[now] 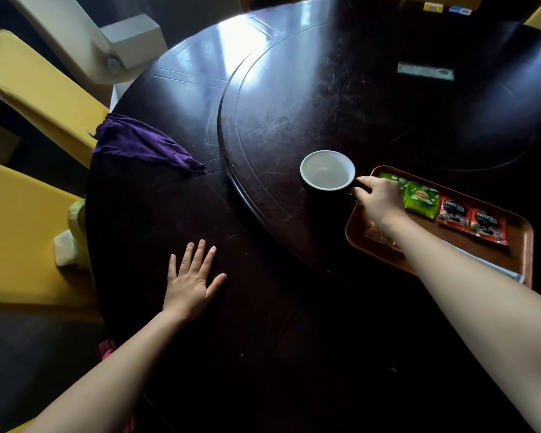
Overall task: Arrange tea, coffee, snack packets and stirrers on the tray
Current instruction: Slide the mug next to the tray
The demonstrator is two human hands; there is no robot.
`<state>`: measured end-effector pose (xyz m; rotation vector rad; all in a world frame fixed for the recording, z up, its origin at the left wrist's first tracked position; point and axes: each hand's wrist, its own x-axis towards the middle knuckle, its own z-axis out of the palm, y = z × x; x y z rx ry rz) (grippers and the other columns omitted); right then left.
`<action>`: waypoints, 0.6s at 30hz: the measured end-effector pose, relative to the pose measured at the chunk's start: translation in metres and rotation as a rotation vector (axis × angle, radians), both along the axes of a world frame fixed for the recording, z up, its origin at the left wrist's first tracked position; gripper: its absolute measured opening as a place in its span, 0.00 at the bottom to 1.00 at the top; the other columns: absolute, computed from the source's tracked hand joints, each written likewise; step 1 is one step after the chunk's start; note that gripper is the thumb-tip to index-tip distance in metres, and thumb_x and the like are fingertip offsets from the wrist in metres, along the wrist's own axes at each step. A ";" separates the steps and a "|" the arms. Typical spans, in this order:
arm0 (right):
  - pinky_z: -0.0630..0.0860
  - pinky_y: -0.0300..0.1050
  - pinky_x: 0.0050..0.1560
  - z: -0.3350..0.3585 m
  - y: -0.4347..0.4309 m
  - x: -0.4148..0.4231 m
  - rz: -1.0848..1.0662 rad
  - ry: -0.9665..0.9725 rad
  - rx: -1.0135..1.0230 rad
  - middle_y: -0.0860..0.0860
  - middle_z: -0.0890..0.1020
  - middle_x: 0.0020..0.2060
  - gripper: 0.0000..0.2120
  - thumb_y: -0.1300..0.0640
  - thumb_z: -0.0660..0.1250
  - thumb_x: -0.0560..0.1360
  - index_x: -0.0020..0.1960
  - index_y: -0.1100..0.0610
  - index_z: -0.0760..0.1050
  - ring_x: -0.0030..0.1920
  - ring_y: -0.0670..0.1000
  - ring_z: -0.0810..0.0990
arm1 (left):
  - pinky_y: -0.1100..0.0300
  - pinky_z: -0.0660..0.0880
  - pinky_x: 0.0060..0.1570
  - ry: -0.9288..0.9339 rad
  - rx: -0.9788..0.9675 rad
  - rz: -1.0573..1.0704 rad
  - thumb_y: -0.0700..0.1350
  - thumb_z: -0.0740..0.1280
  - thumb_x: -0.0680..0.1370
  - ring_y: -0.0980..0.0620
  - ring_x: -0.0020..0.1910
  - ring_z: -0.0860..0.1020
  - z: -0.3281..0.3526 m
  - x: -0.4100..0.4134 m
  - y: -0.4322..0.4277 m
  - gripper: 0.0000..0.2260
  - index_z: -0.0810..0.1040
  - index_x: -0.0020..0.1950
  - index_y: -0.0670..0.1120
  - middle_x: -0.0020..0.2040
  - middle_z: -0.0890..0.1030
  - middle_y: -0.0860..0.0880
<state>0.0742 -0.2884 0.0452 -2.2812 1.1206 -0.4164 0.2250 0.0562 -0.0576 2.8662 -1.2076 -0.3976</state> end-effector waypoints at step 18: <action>0.73 0.49 0.59 0.006 0.004 0.001 -0.037 0.009 0.057 0.61 0.82 0.55 0.15 0.56 0.68 0.72 0.57 0.61 0.78 0.57 0.59 0.78 | 0.46 0.31 0.69 0.117 0.086 -0.003 0.68 0.39 0.71 0.52 0.71 0.31 0.010 0.005 -0.004 0.35 0.35 0.72 0.52 0.74 0.32 0.52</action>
